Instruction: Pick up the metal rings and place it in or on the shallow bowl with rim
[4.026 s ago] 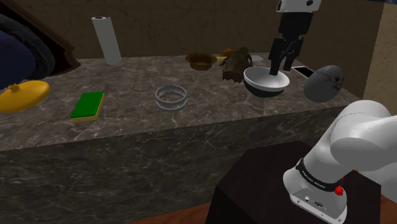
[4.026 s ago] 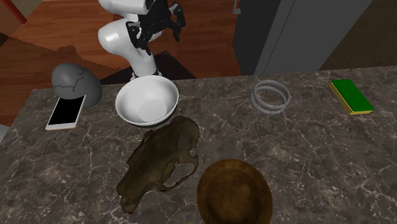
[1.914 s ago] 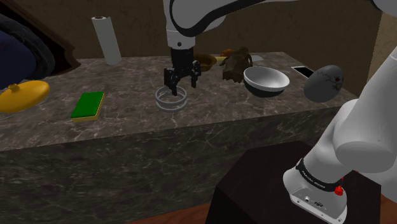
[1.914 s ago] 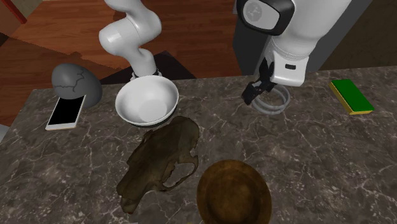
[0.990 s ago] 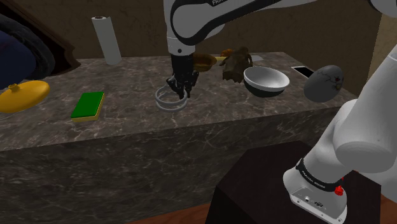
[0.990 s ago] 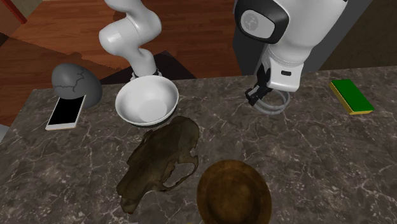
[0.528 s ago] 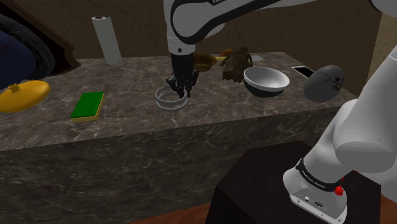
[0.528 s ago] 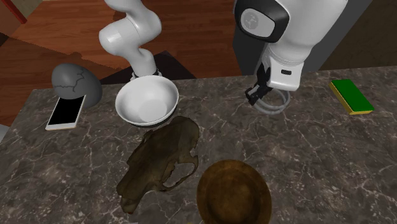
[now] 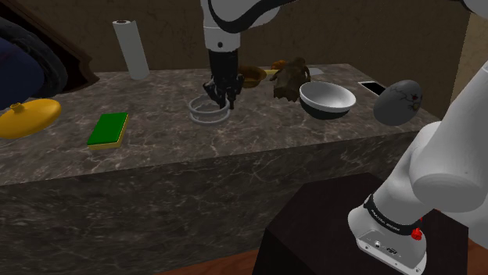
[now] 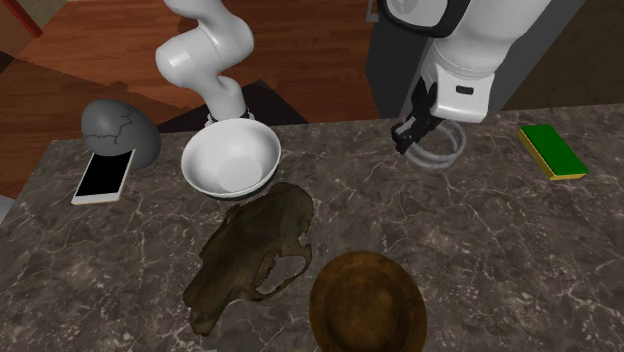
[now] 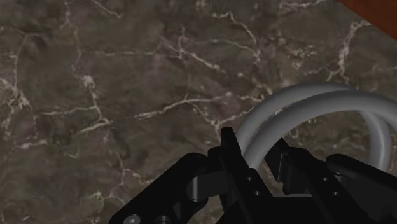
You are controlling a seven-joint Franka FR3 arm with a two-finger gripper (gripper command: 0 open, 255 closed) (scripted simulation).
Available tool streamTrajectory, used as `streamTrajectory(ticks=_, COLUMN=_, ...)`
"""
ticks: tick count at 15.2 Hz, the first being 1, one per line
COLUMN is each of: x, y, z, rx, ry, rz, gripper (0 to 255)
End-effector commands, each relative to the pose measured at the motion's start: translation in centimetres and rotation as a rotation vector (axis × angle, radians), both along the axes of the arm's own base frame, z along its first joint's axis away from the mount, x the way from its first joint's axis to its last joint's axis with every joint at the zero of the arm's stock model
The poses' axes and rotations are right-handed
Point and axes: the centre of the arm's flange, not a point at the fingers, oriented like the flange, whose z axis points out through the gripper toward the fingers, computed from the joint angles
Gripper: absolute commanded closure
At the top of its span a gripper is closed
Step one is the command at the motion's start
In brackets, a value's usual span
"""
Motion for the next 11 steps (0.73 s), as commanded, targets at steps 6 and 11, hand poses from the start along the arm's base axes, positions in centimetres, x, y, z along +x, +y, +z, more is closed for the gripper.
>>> streamTrajectory(ticks=6, x=0.0, y=-0.1, z=3.8, rx=0.000, ry=0.000, rz=0.000, gripper=255)
streamTrajectory(ticks=11, x=0.0, y=-0.1, z=6.4, rx=0.000, ry=0.000, rz=0.000, gripper=255)
